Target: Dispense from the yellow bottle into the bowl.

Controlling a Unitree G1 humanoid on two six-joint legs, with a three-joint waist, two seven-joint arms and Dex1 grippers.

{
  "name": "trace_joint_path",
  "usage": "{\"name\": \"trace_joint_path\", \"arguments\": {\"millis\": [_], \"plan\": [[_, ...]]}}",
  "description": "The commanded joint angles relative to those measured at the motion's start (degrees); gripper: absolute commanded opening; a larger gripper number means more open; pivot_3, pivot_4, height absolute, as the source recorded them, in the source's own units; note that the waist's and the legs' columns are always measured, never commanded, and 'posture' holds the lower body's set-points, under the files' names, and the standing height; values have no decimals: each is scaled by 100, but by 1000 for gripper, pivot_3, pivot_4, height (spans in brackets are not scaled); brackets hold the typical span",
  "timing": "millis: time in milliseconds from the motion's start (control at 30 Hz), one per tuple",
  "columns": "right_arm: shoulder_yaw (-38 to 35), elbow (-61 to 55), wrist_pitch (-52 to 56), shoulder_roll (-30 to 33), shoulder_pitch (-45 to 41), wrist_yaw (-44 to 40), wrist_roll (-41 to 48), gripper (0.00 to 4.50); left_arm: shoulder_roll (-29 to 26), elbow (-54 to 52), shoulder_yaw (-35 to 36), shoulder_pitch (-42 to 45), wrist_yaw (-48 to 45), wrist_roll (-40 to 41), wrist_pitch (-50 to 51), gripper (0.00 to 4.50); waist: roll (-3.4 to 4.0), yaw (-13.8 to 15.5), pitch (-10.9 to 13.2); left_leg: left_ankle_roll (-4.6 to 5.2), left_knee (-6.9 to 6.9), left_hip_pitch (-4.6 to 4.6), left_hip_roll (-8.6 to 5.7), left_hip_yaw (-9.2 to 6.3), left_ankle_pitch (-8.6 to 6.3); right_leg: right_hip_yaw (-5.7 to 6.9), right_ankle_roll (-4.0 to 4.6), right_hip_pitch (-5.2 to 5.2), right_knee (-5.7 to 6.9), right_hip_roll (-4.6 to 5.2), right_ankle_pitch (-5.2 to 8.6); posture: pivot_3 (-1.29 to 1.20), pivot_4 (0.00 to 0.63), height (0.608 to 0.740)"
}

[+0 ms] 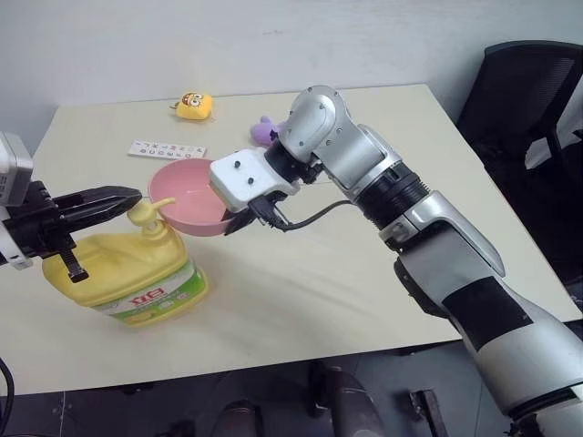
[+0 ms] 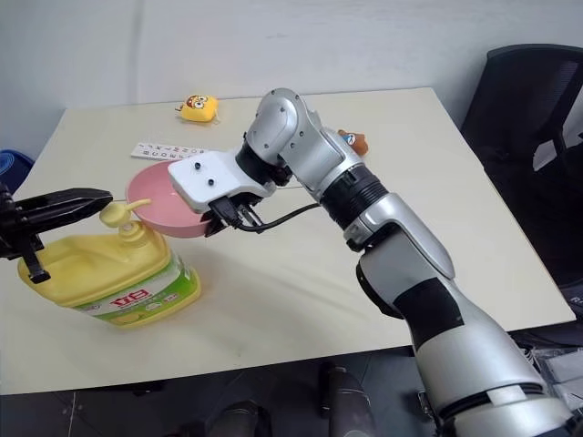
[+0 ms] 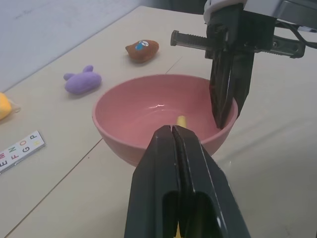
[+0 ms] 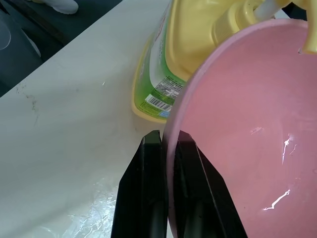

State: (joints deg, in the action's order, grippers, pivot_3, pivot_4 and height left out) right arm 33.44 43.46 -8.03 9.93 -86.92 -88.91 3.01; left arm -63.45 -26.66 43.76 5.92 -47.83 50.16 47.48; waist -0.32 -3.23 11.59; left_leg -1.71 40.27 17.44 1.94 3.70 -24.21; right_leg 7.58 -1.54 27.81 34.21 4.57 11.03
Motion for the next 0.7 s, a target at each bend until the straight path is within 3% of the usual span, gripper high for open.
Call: {"name": "trace_joint_path", "arguments": {"millis": [33,700], "plan": [[-33,-133,-137,16,-269,-359,157,0,3,-111,11,-84,-37,-153,-132,35,0,0,0,0,0,0,0,0,0,0,0,0,0,0,0,0,150,740],[110,192,-477,-70,-480,-359,61,0,-394,0,-962,-688,-614,-1618,-1370,35,1,10,-1,2,0,-29,-3,3,0,-22,8,-10,36,8,4,0,150,740]]}}
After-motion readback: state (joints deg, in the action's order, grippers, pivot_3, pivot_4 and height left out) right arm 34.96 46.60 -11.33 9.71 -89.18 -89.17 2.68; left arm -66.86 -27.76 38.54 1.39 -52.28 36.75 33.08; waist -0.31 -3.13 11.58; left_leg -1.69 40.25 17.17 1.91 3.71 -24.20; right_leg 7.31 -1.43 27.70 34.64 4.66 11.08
